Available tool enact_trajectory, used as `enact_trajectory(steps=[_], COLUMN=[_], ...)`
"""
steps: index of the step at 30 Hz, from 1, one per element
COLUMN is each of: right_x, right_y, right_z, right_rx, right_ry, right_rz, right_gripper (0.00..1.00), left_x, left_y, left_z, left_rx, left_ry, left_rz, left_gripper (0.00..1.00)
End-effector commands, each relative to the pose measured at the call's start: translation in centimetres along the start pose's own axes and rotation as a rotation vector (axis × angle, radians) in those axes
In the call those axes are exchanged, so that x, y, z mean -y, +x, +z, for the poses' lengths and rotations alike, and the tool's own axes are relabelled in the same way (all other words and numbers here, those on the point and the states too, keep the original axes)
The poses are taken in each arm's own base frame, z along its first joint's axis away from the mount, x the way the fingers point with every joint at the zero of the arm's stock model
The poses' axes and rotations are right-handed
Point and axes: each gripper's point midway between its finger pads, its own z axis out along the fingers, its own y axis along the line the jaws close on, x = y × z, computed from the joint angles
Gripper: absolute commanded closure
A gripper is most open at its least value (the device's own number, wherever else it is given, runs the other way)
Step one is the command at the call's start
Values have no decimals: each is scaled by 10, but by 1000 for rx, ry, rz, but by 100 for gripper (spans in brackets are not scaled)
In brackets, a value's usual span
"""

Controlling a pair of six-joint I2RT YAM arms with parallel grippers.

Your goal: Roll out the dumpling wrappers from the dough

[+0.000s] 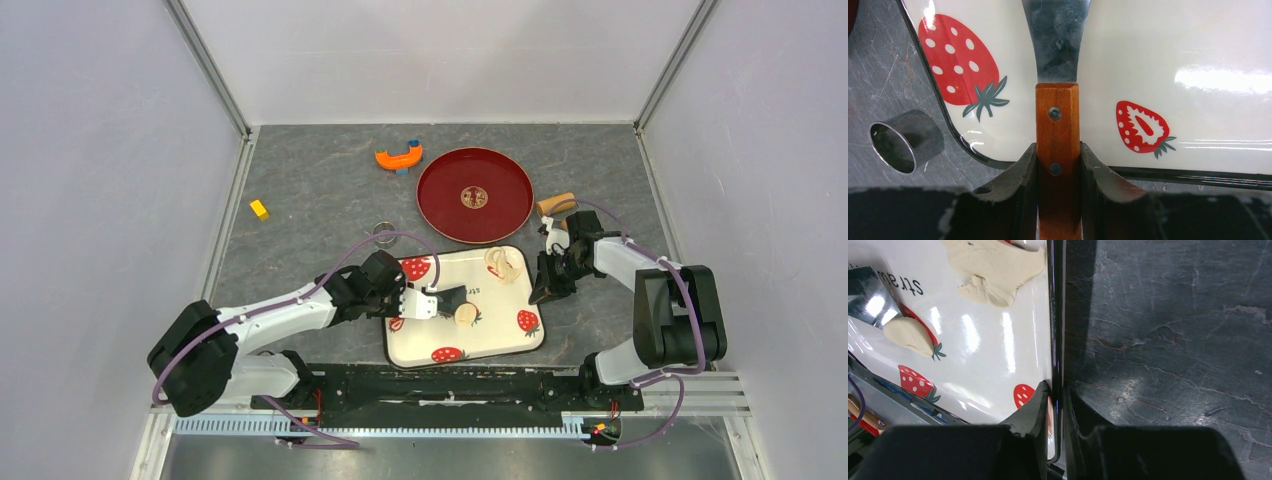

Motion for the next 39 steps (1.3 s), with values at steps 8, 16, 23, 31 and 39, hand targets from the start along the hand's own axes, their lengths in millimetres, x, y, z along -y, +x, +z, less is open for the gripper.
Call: enact_trajectory(steps=[8, 16, 23, 31, 39], right_x=[6, 6, 6, 6, 5], right_y=[9, 10, 10, 11, 11], right_z=[5, 5, 5, 5, 6], right_rx=[-37, -39, -38, -40, -42], right_ry=[19, 19, 19, 17, 16], right_rz=[-21, -20, -20, -18, -17], right_gripper=[100, 100, 100, 100, 100], left_x=[-2, -6, -3, -4, -9], left_y=[18, 23, 24, 26, 14], left_z=[-9, -12, -11, -7, 0], left_rx=[-56, -80, -89, -113, -80], left_ry=[7, 13, 49, 82, 93], left_rz=[19, 73, 118, 165, 143], left_gripper=[98, 98, 98, 98, 98])
